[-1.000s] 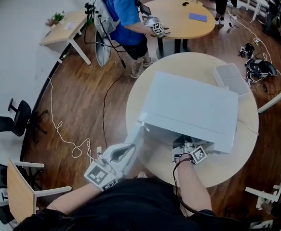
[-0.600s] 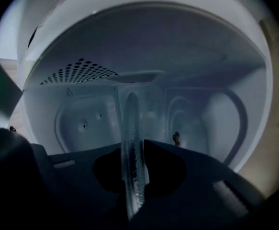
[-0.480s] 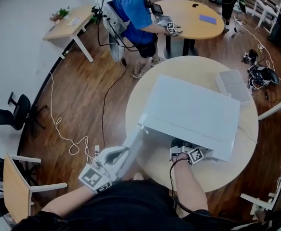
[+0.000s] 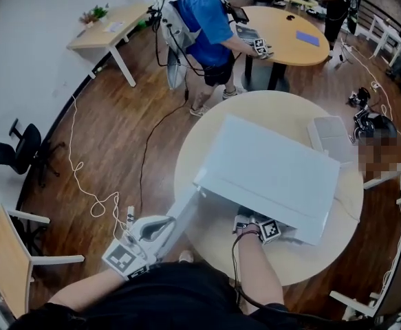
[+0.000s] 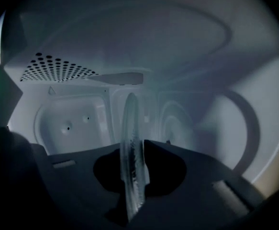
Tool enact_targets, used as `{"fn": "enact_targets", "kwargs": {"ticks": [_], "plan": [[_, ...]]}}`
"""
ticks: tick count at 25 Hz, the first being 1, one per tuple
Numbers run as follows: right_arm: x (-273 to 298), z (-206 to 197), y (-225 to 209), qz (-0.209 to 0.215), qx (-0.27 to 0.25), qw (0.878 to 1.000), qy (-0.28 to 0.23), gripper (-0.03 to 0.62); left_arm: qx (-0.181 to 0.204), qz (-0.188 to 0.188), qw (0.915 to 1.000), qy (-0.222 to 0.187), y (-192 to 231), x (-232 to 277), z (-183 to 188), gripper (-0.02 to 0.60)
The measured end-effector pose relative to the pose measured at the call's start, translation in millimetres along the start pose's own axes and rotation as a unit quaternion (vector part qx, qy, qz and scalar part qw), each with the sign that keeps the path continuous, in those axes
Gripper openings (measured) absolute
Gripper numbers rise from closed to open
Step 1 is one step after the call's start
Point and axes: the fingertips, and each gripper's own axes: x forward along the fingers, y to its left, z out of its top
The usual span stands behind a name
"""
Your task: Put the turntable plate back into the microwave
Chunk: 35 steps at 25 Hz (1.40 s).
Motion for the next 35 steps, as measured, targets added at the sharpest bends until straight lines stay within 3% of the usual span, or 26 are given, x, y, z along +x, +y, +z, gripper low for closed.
{"fn": "enact_targets", "kwargs": {"ticks": [5,10,14,23,30,35], "plan": [[6,-4,0,0.014,0.017,1.0,-0.005,0.031,0.003,0.014,0.9999,-0.003,4,0,6,0.003],[20,-12,1,-0.003,0.007,1.0,-0.011,0.031,-0.021,0.027,0.9994,-0.008,16,-28,13,0.003],[27,-13,0,-0.022,-0.004,1.0,-0.021,0.031,0.008,0.054,0.9984,-0.017,31,-41,10,0.003],[38,-1,-11,-0.041,-0.018,0.998,-0.051,0.031,0.007,0.024,0.9996,-0.012,15,-28,15,0.003],[44,17,-24,-0.043,-0.034,0.996,-0.075,0.031,0.006,0.022,0.9997,-0.004,10,-32,13,0.002],[38,19,-19,-0.094,-0.086,0.99,-0.063,0.031,0.002,0.013,0.9996,-0.024,-4,-27,19,0.002]]}}
